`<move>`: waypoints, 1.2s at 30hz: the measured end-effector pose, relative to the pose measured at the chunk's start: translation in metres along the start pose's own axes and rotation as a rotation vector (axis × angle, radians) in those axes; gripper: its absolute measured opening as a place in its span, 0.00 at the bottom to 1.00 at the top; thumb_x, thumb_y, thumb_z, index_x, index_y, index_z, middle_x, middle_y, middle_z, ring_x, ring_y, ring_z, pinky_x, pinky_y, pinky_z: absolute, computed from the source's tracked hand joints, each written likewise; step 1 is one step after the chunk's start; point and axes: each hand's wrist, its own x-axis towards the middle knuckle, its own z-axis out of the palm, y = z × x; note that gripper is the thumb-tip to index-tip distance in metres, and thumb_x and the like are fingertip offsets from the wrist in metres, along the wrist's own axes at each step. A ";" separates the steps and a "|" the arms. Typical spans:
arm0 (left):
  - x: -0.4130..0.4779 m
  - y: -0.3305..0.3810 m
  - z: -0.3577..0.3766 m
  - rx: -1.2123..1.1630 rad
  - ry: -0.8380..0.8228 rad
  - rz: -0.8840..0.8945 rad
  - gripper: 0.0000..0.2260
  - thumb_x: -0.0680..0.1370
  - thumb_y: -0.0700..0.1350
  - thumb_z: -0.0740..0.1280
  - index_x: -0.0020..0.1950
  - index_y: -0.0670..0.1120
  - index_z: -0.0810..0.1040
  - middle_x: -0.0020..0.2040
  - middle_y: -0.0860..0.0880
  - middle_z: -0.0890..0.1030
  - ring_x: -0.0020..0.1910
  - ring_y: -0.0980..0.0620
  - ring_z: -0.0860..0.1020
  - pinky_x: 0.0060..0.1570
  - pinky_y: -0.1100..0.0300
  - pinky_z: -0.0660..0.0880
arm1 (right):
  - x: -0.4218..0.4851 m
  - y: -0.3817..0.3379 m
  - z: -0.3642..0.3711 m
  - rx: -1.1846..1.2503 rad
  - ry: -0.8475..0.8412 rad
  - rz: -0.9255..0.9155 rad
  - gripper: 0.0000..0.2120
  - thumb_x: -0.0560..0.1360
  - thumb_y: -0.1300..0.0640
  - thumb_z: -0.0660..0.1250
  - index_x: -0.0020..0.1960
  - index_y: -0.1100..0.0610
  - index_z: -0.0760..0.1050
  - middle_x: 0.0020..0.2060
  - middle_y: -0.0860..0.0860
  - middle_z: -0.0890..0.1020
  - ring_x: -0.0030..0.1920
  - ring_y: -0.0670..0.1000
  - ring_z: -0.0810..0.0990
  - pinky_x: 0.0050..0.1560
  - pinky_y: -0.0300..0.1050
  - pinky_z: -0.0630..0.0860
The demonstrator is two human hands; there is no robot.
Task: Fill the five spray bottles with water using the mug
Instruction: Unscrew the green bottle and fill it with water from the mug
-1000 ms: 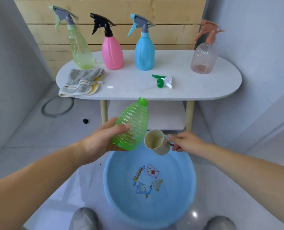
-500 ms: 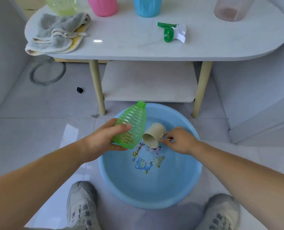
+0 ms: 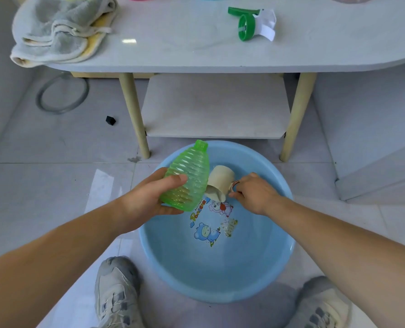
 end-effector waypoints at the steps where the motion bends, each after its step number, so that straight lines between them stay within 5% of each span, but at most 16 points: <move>1: 0.001 0.000 -0.001 -0.003 0.003 -0.001 0.34 0.63 0.58 0.76 0.68 0.50 0.78 0.63 0.45 0.85 0.61 0.45 0.84 0.58 0.46 0.82 | 0.001 0.000 -0.001 -0.009 -0.003 -0.006 0.22 0.82 0.43 0.57 0.31 0.48 0.61 0.33 0.46 0.65 0.49 0.52 0.66 0.56 0.51 0.72; 17: 0.002 -0.004 -0.007 -0.008 0.010 -0.010 0.34 0.63 0.59 0.76 0.67 0.51 0.78 0.63 0.45 0.85 0.61 0.45 0.84 0.60 0.44 0.81 | -0.001 -0.005 -0.007 -0.089 -0.096 -0.032 0.20 0.81 0.43 0.59 0.33 0.48 0.63 0.39 0.48 0.68 0.57 0.53 0.68 0.53 0.47 0.71; 20: 0.002 -0.002 -0.007 -0.014 0.014 -0.002 0.34 0.63 0.58 0.76 0.67 0.51 0.78 0.62 0.46 0.85 0.61 0.45 0.85 0.59 0.45 0.81 | -0.003 -0.009 -0.006 -0.097 -0.102 -0.022 0.17 0.81 0.44 0.60 0.41 0.53 0.75 0.47 0.53 0.75 0.58 0.53 0.70 0.54 0.46 0.70; 27: -0.007 0.005 -0.008 0.000 0.037 0.037 0.36 0.62 0.59 0.77 0.69 0.51 0.77 0.63 0.45 0.85 0.62 0.45 0.84 0.64 0.42 0.80 | -0.015 -0.021 -0.009 0.311 -0.050 0.168 0.23 0.81 0.45 0.61 0.34 0.60 0.69 0.31 0.54 0.73 0.32 0.53 0.69 0.31 0.46 0.64; 31: -0.018 0.018 -0.013 0.007 0.047 0.094 0.36 0.63 0.59 0.77 0.69 0.49 0.77 0.64 0.45 0.84 0.63 0.45 0.83 0.65 0.43 0.79 | -0.027 -0.027 -0.026 0.624 -0.071 0.205 0.24 0.79 0.43 0.63 0.36 0.63 0.77 0.37 0.54 0.86 0.38 0.57 0.83 0.44 0.51 0.80; 36: -0.038 0.047 -0.022 0.027 0.048 0.176 0.39 0.62 0.56 0.79 0.70 0.44 0.76 0.65 0.41 0.83 0.61 0.44 0.84 0.58 0.49 0.81 | -0.050 -0.040 -0.074 0.902 -0.011 0.176 0.19 0.81 0.47 0.63 0.43 0.63 0.78 0.40 0.53 0.87 0.48 0.54 0.86 0.60 0.51 0.80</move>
